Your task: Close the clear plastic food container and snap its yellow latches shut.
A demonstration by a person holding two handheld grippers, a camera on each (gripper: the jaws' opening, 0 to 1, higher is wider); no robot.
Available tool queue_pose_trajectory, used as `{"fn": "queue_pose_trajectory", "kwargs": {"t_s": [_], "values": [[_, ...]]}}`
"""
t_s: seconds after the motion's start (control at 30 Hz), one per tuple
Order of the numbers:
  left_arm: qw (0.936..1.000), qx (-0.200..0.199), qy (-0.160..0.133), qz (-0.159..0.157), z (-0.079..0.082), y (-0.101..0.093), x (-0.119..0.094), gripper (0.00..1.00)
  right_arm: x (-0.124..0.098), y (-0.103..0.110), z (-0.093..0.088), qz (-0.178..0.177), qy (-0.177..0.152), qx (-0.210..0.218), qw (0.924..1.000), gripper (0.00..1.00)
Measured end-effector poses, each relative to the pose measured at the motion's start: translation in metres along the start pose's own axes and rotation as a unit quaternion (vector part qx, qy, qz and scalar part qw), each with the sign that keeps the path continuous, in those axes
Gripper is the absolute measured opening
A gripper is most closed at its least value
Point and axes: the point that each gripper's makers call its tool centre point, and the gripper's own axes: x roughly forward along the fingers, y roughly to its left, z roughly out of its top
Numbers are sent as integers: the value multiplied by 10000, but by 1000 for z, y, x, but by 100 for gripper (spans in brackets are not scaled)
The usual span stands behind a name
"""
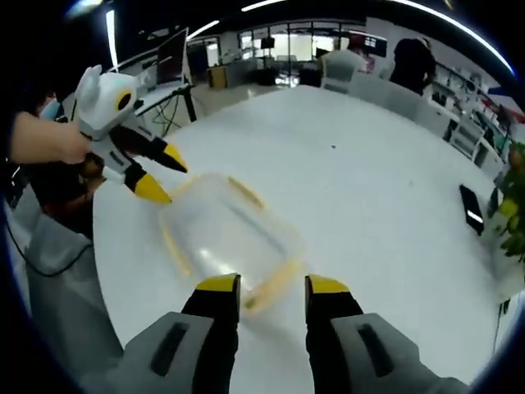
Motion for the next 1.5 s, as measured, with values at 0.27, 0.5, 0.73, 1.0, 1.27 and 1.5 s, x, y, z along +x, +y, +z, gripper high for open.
{"fn": "queue_pose_trajectory", "kwargs": {"t_s": [0.27, 0.5, 0.73, 1.0, 1.27, 1.5], "values": [[9951, -941, -303, 64, 3, -4, 1, 26, 8, 4, -1, -66, -352, 926, 9951, 27], [9923, -1203, -296, 68, 0, -4, 4, 25, 12, 2, -4, -38, -530, 1546, 9866, 24], [9888, -1453, -332, -5, -1, -10, 6, 24, 13, 3, -2, -30, -616, 1701, 9835, 24], [9825, -1815, -424, 7, -3, -9, 8, 25, 14, 3, -5, -16, -787, 2349, 9688, 25], [9771, -2058, -536, 26, -5, -9, 9, 25, 16, 3, -8, 4, -902, 3005, 9495, 27], [9597, -2748, -579, -82, -12, -8, 10, 25, 16, 6, -8, -35, -1017, 3145, 9438, 26]]}}
